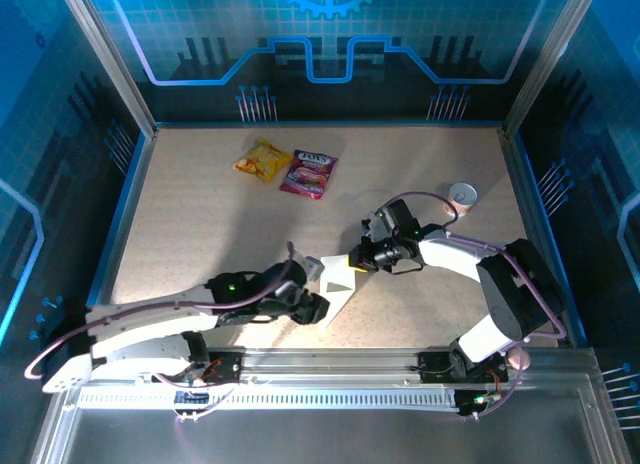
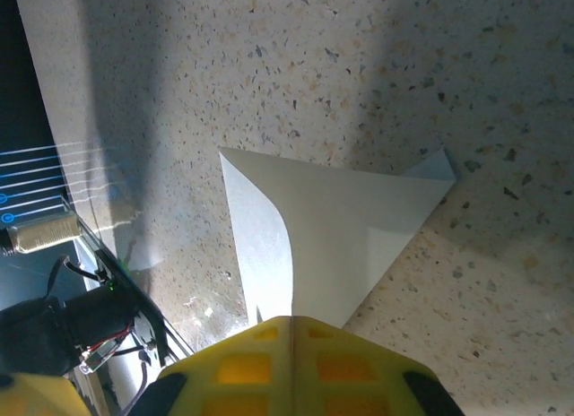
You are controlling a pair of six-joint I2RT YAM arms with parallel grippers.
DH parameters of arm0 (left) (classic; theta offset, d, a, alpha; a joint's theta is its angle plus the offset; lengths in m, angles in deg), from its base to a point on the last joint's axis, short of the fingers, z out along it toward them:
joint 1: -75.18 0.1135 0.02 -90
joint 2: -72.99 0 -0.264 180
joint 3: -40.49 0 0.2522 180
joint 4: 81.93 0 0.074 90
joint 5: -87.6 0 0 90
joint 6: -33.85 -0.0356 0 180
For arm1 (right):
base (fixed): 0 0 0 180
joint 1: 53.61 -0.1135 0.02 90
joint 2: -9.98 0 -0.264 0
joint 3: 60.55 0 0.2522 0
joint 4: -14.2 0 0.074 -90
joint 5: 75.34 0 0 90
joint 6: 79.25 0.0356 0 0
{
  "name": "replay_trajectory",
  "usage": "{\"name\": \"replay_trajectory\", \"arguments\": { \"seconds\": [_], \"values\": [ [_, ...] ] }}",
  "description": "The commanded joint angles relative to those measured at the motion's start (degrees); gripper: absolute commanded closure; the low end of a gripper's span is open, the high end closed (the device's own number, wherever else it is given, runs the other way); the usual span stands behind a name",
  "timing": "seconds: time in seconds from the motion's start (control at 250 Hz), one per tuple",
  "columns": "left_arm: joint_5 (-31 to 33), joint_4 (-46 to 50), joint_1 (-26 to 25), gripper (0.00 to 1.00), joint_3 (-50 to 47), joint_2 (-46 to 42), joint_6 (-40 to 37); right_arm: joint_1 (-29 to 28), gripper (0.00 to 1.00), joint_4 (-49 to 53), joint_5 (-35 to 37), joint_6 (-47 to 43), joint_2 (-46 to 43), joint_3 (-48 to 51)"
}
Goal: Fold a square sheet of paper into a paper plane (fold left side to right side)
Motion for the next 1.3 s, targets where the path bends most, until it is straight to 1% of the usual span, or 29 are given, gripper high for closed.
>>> {"name": "replay_trajectory", "arguments": {
  "seconds": [0.0, 0.072, 0.128, 0.24, 0.515, 0.627, 0.903, 1.107, 1.295],
  "values": [
    [9.9, 2.9, -4.5, 0.44, 5.6, 7.0, 2.0, 0.3, 1.0, 2.7, 0.6, 1.8, 0.7, -1.9],
    [11.4, 4.0, -6.1, 0.45, 8.7, 12.3, 2.5, 0.3, 1.0, 3.1, 0.9, 2.0, 0.5, -2.1],
    [13.7, 5.6, -6.6, 0.47, 10.9, 15.6, 3.8, 0.3, 1.0, 3.2, 1.0, 2.0, 0.6, -2.0],
    [16.3, 7.7, -6.8, 0.47, 14.0, 20.0, 3.5, 0.3, 1.0, 2.8, 1.0, 2.3, 0.6, -1.8],
    [14.0, 6.5, -7.3, 0.47, 16.8, 27.2, 1.2, 0.4, 1.0, 2.2, 0.8, 3.0, 0.9, -1.5],
    [13.9, 5.9, -7.4, 0.47, 17.2, 29.1, 1.2, 0.4, 1.0, 1.9, 0.6, 3.3, 1.1, -1.5],
    [17.5, 8.3, -7.4, 0.49, 18.9, 32.4, 1.6, 0.4, 1.0, 1.6, 0.4, 3.3, 1.1, -1.0],
    [18.9, 9.7, -7.4, 0.53, 19.2, 33.2, 2.1, 0.4, 1.0, 1.5, 0.4, 3.3, 1.2, -0.8],
    [19.0, 9.6, -7.5, 0.53, 18.9, 33.9, 2.0, 0.4, 1.0, 1.3, 0.5, 3.8, 1.3, -0.6]
  ]
}}
